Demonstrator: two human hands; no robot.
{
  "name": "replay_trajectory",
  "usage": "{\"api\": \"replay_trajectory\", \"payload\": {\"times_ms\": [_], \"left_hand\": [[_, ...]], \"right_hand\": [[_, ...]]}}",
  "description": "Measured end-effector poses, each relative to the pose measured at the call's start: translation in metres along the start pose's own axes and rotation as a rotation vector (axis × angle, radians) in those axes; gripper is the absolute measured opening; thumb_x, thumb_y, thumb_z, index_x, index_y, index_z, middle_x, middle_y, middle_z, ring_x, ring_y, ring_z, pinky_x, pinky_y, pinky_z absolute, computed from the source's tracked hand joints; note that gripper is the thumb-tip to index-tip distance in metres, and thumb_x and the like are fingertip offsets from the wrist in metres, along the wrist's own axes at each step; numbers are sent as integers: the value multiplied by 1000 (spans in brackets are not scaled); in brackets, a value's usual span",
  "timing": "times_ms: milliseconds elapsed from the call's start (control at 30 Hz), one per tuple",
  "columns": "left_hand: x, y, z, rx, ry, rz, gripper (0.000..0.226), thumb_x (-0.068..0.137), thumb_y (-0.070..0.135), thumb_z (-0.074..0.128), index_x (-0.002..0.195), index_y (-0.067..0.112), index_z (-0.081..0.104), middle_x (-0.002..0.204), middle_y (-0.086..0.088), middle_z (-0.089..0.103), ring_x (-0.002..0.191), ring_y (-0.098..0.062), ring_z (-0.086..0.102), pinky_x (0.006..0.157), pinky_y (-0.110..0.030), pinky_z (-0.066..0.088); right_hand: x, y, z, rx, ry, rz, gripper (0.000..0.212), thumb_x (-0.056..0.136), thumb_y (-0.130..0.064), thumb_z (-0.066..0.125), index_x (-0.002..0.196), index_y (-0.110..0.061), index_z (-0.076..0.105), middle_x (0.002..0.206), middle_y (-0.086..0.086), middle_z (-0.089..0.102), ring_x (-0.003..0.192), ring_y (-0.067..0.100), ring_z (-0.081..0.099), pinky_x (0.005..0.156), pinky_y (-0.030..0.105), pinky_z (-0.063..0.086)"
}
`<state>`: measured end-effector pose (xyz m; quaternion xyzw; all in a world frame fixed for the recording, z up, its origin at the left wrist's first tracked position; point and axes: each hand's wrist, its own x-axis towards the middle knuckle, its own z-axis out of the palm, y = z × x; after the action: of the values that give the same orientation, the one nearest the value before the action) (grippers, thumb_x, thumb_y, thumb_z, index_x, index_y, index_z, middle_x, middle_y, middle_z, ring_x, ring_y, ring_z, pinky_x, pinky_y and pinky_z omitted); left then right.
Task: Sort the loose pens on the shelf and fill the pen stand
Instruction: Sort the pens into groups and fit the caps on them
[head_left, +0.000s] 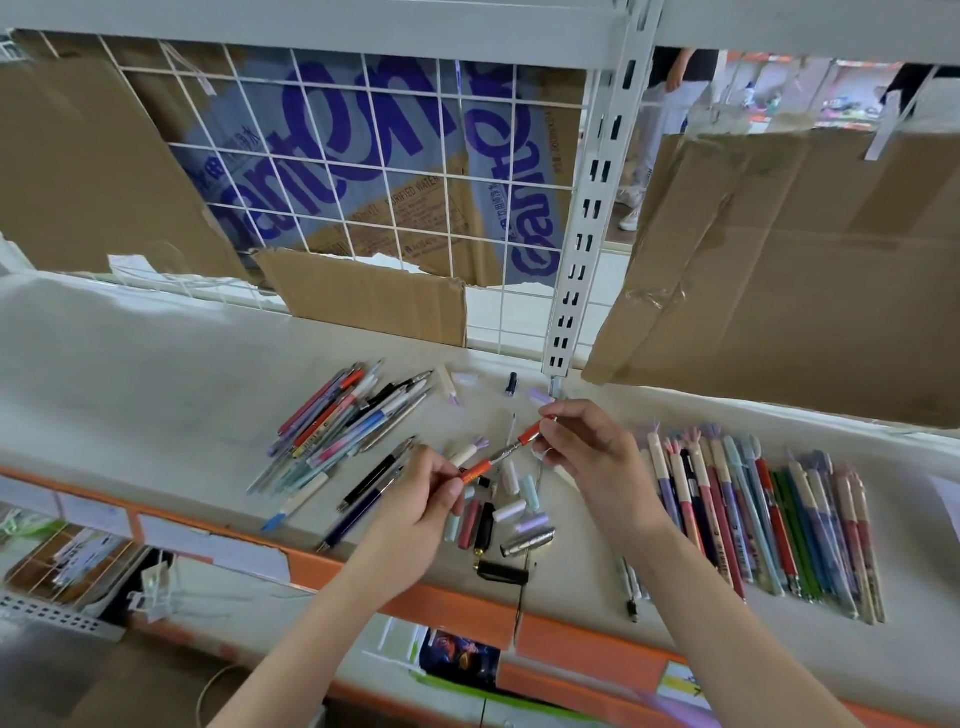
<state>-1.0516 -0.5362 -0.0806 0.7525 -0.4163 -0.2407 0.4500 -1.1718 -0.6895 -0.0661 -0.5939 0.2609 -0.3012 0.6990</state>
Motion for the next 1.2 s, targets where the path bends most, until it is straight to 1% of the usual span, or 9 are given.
{"api": "replay_trajectory", "payload": {"times_ms": [233, 467, 600, 767, 833, 900, 967, 1067, 1200], "left_hand": [[1, 6, 6, -27, 18, 17, 12, 97, 5, 43, 85, 9, 44, 66, 6, 51, 60, 0, 50, 61, -13, 40], [-5, 2, 30, 118, 135, 73, 35, 94, 3, 47, 77, 30, 32, 61, 6, 46, 54, -1, 48, 53, -16, 36], [-6, -1, 37, 182, 137, 49, 19, 95, 6, 46, 85, 21, 38, 62, 6, 48, 53, -5, 47, 51, -19, 34], [8, 13, 30, 142, 69, 77, 29, 96, 13, 45, 79, 31, 32, 67, 1, 56, 58, -12, 54, 56, -30, 41], [11, 18, 25, 117, 24, 105, 17, 97, 17, 47, 86, 29, 41, 71, 12, 56, 61, 1, 53, 57, -15, 38], [14, 15, 15, 172, 15, 93, 7, 96, 25, 48, 96, 20, 53, 78, 15, 58, 68, 6, 55, 60, -10, 39], [18, 2, -1, 285, 81, 49, 10, 95, 24, 51, 99, 16, 56, 85, 9, 60, 75, -1, 58, 63, -12, 43], [19, -22, -25, 536, 214, -30, 5, 90, 17, 58, 90, 14, 55, 85, 1, 58, 73, -13, 58, 56, -21, 37], [15, -44, -42, 740, 227, -124, 13, 86, 22, 62, 92, 10, 59, 96, -8, 57, 85, -27, 57, 63, -32, 42]], "right_hand": [[-3, -1, 5, -121, -49, -74, 14, 88, 3, 57, 93, -10, 62, 75, -1, 70, 68, 9, 62, 65, 19, 49], [-12, 9, 13, -64, 8, -59, 11, 90, 4, 54, 95, -4, 49, 76, 11, 66, 62, 12, 58, 63, 20, 49], [-9, 10, 13, -101, 18, -39, 11, 91, 3, 53, 94, -6, 49, 76, 12, 63, 61, 10, 56, 61, 18, 47], [-2, 3, 14, -71, 24, -25, 22, 91, 3, 54, 110, -5, 46, 83, 18, 67, 62, 10, 57, 63, 19, 49], [2, -4, 10, -65, 16, -28, 26, 90, 4, 55, 112, -7, 46, 81, 15, 67, 62, 11, 56, 61, 22, 48], [7, -12, -1, -99, 51, -27, 27, 90, 2, 57, 112, -9, 48, 76, 14, 65, 59, 15, 53, 54, 23, 44], [13, -17, -19, -321, 108, -23, 26, 89, -8, 62, 110, -16, 50, 75, 11, 66, 55, 13, 52, 51, 18, 39], [16, -16, -46, -809, 120, -17, 25, 88, -19, 64, 110, -19, 51, 74, 4, 64, 57, 4, 56, 49, 6, 38], [10, 2, -57, -1198, 86, -28, 15, 93, -16, 55, 107, -11, 51, 81, 4, 61, 63, 10, 49, 53, 13, 33]]}}
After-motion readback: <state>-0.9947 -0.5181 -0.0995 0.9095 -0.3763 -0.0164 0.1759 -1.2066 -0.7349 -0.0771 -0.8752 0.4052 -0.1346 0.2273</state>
